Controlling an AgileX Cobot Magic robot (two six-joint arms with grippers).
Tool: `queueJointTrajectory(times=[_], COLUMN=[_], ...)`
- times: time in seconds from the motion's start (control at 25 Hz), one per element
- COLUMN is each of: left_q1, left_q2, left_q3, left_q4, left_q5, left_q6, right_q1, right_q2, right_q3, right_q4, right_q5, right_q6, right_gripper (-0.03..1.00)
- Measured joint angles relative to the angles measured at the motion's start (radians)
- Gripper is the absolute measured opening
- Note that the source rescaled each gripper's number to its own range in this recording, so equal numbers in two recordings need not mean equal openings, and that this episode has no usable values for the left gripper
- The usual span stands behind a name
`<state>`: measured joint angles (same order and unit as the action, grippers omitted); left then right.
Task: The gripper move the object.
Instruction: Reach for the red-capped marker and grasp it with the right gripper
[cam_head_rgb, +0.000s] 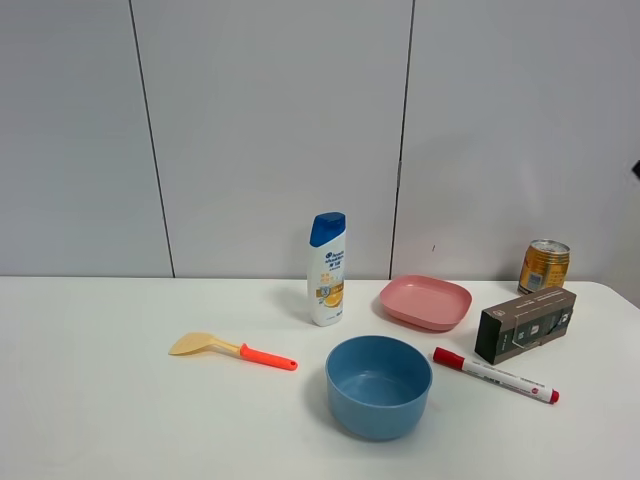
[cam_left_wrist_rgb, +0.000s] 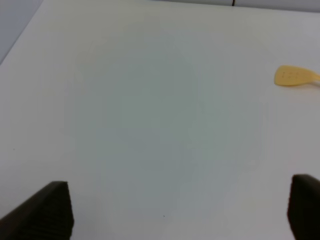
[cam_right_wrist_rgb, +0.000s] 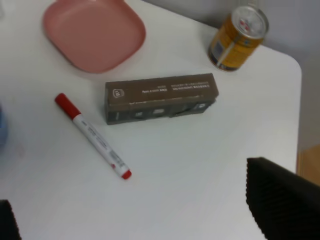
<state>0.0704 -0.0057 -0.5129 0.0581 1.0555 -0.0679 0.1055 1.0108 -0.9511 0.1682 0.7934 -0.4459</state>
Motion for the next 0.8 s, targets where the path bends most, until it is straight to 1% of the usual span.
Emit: queueJointTrajectory(times=[0.16,0.28,0.44,0.64,0.68,0.8], left_q1=[0.000,0.000,0.000,0.000,0.000,0.000], left_q2=[0.000,0.000,0.000,0.000,0.000,0.000], left_q3=[0.000,0.000,0.000,0.000,0.000,0.000], left_q4=[0.000,0.000,0.000,0.000,0.000,0.000], left_q5=[0.000,0.000,0.000,0.000,0.000,0.000], left_q6=[0.000,0.000,0.000,0.000,0.000,0.000], right_q1=[0.085,0.119,0.127,0.127,0.127,0.147], right_q2=[0.087,0.151,0.218,0.260,0.264,0.280], right_q3=[0.000,0.000,0.000,0.000,0.000,0.000], right_q4=[-0.062,-0.116,-0.168,-0.177,-0.190,-0.273], right_q5=[-0.012,-0.012,-0.012,-0.012,-0.012,-0.012], right_q6=[0.063,0.093,0.114,0.139,0.143,0.159], right_gripper=[0.91,0.91,0.91,0.91,0.91,0.91])
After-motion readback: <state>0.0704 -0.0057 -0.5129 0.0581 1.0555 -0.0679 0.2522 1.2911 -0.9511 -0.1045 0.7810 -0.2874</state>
